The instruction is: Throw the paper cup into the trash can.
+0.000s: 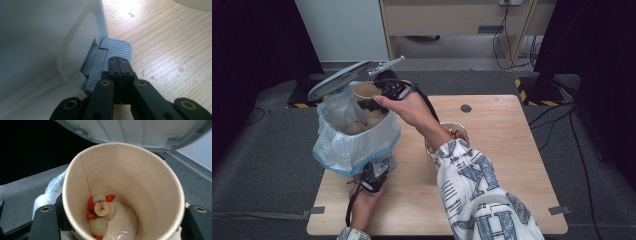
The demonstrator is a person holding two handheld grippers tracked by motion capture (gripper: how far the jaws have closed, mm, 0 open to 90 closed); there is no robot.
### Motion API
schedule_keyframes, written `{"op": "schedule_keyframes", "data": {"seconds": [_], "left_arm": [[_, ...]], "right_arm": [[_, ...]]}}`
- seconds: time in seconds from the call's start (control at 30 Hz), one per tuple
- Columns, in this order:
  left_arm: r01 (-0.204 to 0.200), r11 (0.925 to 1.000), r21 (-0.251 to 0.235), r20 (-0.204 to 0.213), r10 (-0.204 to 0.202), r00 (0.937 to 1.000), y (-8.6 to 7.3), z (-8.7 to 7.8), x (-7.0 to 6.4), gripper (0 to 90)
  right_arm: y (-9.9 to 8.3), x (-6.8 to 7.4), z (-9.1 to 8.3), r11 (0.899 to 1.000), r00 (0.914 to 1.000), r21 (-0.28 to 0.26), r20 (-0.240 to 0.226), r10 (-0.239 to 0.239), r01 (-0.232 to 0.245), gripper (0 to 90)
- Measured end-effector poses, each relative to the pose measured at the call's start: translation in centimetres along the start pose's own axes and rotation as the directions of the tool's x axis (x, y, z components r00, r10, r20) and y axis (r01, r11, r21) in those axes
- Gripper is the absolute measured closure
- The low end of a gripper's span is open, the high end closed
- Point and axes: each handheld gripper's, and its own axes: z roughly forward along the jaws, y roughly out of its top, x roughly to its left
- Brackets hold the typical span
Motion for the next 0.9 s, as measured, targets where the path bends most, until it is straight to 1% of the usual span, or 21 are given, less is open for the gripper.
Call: {"op": "schedule_keyframes", "data": {"seconds": [0.17, 0.2, 0.27, 0.3, 0.4, 0.47, 0.67, 0.9], "left_arm": [[0.002, 1.0, -0.001, 0.001, -0.002, 1.0, 0.0, 0.0, 0.0, 88.9], [0.002, 1.0, 0.0, 0.001, -0.002, 1.0, 0.0, 0.0, 0.0, 88.9], [0.002, 1.0, 0.0, 0.001, -0.002, 1.0, 0.0, 0.0, 0.0, 88.9], [0.002, 1.0, -0.001, 0.002, -0.002, 1.0, 0.0, 0.0, 0.0, 88.9], [0.001, 1.0, 0.0, 0.0, -0.001, 1.0, 0.0, 0.0, 0.0, 88.9], [0.003, 1.0, -0.004, 0.0, -0.003, 1.0, 0.0, 0.0, 0.0, 88.9], [0.006, 1.0, -0.004, 0.001, -0.006, 1.0, 0.0, 0.0, 0.0, 88.8], [0.004, 1.0, -0.005, 0.001, -0.004, 1.0, 0.0, 0.0, 0.0, 88.8]], "right_arm": [[-0.2, 0.9, 1.9, 1.0, 0.9996, 0.019, -0.024, -0.014, 0.015, 28.4], [-0.3, 1.2, 2.2, 1.0, 0.9993, 0.018, -0.034, -0.013, 0.014, 25.4], [-0.3, 1.6, 2.6, 1.0, 0.9987, 0.008, -0.047, -0.018, 0.019, 13.2], [-0.3, 1.7, 2.6, 1.0, 0.9986, 0.011, -0.046, -0.027, 0.027, 11.7], [-0.3, 1.7, 2.2, 0.999, 0.9985, -0.002, -0.043, -0.034, 0.034, 11.5], [-0.5, 1.3, 1.7, 1.0, 0.9987, -0.01, -0.042, -0.028, 0.027, 11.3], [-1.1, 0.3, 0.3, 1.0, 0.9998, -0.009, -0.018, -0.013, 0.013, 10.6], [-1.8, -0.5, -0.9, 1.0, 1.0, -0.013, 0.002, -0.007, 0.007, 9.8]]}}
